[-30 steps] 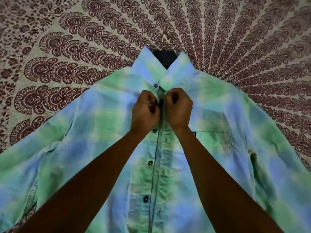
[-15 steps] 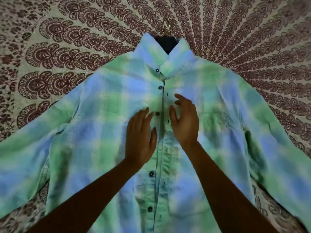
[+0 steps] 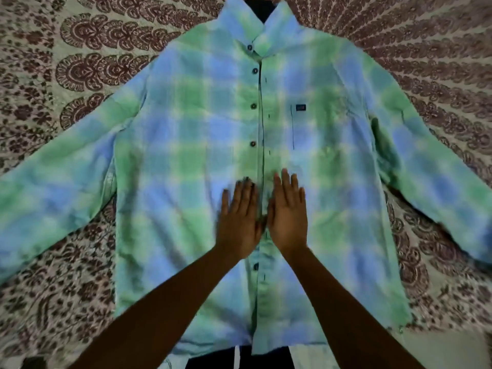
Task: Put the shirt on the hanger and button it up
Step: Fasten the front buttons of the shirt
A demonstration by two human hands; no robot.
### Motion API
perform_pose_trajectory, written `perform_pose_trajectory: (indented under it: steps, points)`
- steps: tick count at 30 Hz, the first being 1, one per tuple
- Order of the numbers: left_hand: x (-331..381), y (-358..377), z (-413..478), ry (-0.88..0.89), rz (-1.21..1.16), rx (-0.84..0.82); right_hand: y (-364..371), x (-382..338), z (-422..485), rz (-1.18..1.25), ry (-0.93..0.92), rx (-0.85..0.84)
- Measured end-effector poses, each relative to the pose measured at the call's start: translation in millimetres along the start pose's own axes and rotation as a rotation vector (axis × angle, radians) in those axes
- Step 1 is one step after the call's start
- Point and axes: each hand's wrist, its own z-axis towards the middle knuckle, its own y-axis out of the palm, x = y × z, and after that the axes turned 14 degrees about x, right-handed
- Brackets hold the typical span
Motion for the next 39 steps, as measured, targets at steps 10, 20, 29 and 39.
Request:
perform_pose_trajectory:
  steps: [10, 20, 29, 39]
  points:
    - [-18.3, -12.6, -29.3, -0.178, -0.484, 0.169, -22.5, -8.0, -44.4, 0.321, 0.188, 0.094]
    - [-72.4, -17.9, -174.9, -0.585, 0.134, 0.077, -5.1, -25.4, -28.5, 0.229, 0.452, -0.064]
    - [-89.4, -33.3, -201.4, -0.437, 0.133, -0.028, -32.0, 12.3, -110.4, 0.045, -0.167, -0.087]
    - [5.0, -37.6, -203.3, -0.898, -0.368, 0.495, -57.1, -16.9, -169.5, 0.030, 0.255, -0.349]
